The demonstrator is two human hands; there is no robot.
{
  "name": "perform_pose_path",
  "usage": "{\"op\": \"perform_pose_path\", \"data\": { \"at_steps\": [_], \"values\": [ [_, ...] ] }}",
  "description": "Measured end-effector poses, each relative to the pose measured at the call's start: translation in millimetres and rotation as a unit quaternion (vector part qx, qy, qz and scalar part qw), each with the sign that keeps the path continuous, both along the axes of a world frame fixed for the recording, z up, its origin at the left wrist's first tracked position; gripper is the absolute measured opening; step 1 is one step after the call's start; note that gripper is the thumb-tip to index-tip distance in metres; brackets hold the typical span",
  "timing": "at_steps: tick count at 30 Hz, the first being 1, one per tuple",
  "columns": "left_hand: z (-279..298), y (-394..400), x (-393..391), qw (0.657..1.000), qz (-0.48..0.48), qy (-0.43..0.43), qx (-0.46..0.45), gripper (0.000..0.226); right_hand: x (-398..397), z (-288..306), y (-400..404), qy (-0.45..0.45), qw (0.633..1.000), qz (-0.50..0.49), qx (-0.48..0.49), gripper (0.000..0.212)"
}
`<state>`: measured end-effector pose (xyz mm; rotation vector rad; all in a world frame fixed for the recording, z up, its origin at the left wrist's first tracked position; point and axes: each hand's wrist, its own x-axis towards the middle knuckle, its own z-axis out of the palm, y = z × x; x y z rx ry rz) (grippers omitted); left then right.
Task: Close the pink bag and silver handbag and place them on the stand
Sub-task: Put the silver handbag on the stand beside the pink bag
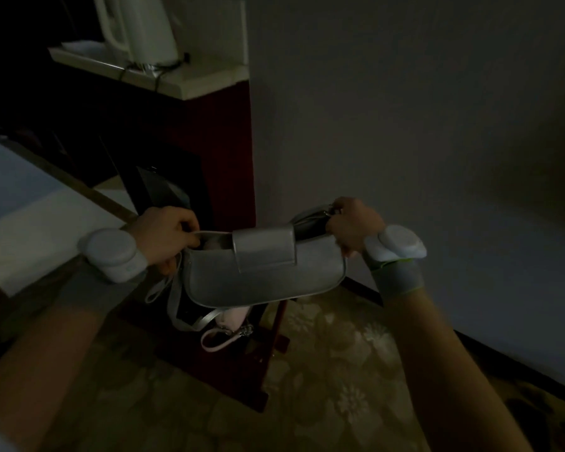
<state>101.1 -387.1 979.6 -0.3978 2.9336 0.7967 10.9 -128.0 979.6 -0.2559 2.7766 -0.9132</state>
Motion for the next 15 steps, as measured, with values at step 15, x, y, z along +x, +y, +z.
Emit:
{"op": "perform_pose_path", "data": {
  "at_steps": [15],
  "values": [
    [0,-109,-3,0.991,0.125,-0.04,-0.004,0.007,-74,-8,-142,0.027,0.988,0.149,-0.004,0.027]
  ]
}}
